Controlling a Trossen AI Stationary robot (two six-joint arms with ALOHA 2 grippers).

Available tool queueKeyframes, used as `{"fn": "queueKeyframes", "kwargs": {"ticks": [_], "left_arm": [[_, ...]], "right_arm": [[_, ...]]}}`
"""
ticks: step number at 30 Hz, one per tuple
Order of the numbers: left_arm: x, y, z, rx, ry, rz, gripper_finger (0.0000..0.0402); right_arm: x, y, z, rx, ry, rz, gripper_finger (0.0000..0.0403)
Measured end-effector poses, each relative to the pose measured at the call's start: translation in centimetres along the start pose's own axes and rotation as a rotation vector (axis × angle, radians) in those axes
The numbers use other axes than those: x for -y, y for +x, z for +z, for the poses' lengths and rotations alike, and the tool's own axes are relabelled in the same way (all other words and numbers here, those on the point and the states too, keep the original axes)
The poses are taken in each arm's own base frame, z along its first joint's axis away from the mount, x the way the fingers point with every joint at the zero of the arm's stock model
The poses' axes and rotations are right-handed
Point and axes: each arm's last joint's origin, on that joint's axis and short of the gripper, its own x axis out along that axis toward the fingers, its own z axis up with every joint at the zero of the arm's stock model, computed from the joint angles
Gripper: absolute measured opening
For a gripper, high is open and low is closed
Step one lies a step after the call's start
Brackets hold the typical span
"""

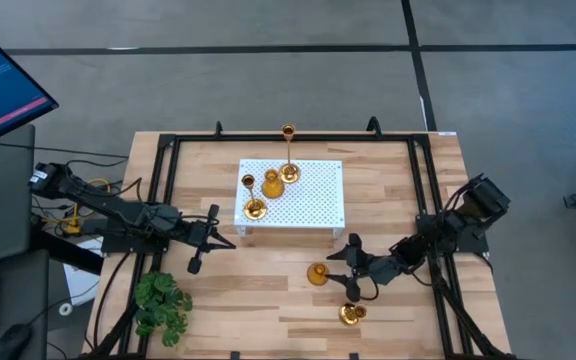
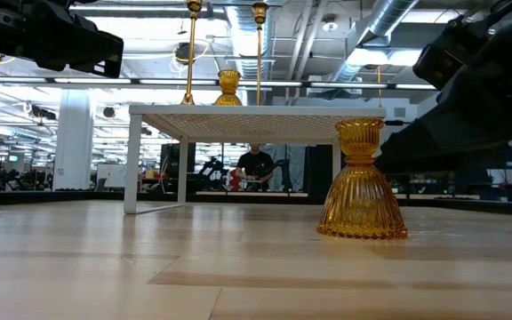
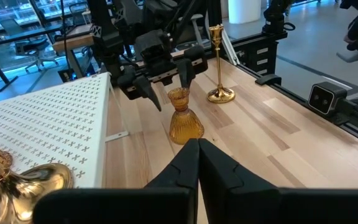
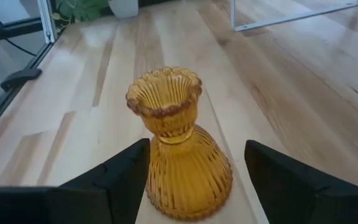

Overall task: Pick & Place candle stick holders
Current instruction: Put the orange candle holder on the shelf

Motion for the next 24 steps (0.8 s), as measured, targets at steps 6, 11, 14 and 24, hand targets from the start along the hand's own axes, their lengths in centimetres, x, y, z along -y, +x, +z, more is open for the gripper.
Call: {"fn": "queueKeyframes", "kwargs": {"ticks": [6, 11, 14, 24], "left_arm": [[0.0, 0.0, 0.0, 0.0, 0.0, 0.0, 0.0004], [0.0, 0.0, 0.0, -0.003, 0.0, -0.001, 0.0006], [0.0, 0.1, -0.1, -0.011, 0.001, -0.003, 0.0005], [0.1, 0.4, -0.4, -0.027, 0.002, -0.005, 0.0005]], "right_arm": [[-0.1, 0.8, 0.7, 0.006, -0.024, 0.012, 0.0255], [-0.4, 1.8, 1.4, -0.018, -0.04, 0.084, 0.0255], [-0.2, 2.0, 1.7, -0.011, -0.056, 0.075, 0.0255], [-0.2, 2.1, 1.8, -0.015, -0.077, 0.101, 0.0255]]}}
